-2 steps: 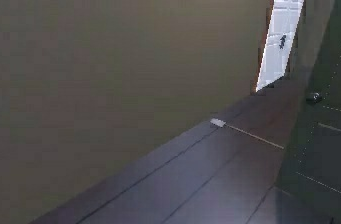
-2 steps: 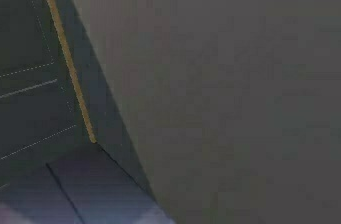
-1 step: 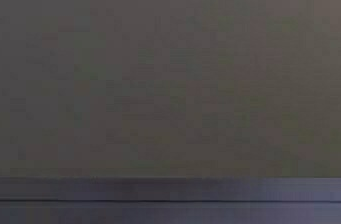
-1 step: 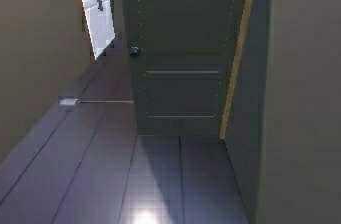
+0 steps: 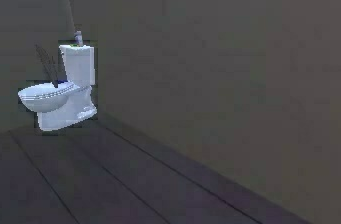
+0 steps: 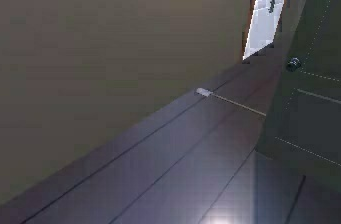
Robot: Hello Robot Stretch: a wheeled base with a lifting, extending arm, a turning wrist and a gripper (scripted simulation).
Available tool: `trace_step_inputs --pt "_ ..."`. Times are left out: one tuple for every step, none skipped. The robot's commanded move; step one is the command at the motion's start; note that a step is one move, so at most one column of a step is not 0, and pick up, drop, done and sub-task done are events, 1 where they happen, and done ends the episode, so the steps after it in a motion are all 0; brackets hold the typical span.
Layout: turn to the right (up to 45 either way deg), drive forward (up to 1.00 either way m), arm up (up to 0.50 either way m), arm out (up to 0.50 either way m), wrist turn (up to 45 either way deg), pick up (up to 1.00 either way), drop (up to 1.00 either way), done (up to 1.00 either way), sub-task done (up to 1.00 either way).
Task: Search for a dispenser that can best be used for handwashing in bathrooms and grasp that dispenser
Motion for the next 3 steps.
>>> trace_step_inputs --pt "0.0 0.65 0.00 0.00 0.0 0.00 0.00 0.00 0.00" --pt "-45.0 0.00 0.00 0.00 0.0 0.00 0.00 0.00 0.00" --pt "-24.0 0.00 0.00 0.00 0.0 0.00 0.00 0.00 0.00"
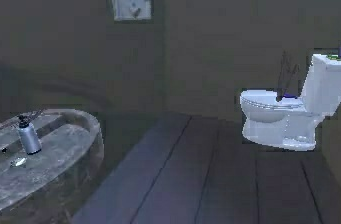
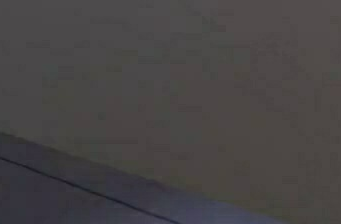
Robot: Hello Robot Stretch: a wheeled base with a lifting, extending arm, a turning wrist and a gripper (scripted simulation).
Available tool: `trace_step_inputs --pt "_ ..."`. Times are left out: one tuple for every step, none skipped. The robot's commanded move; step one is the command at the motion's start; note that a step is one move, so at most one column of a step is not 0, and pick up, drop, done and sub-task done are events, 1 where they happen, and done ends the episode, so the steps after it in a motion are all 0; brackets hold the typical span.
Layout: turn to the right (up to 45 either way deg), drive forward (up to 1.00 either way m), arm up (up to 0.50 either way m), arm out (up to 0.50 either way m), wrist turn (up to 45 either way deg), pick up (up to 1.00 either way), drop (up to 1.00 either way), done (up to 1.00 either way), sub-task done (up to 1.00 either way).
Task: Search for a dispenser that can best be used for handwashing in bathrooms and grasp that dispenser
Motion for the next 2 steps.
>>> trace_step_inputs --pt "0.0 0.80 0.00 0.00 0.0 0.00 0.00 0.00 0.00" --pt "-24.0 0.00 0.00 0.00 0.0 0.00 0.00 0.00 0.00"
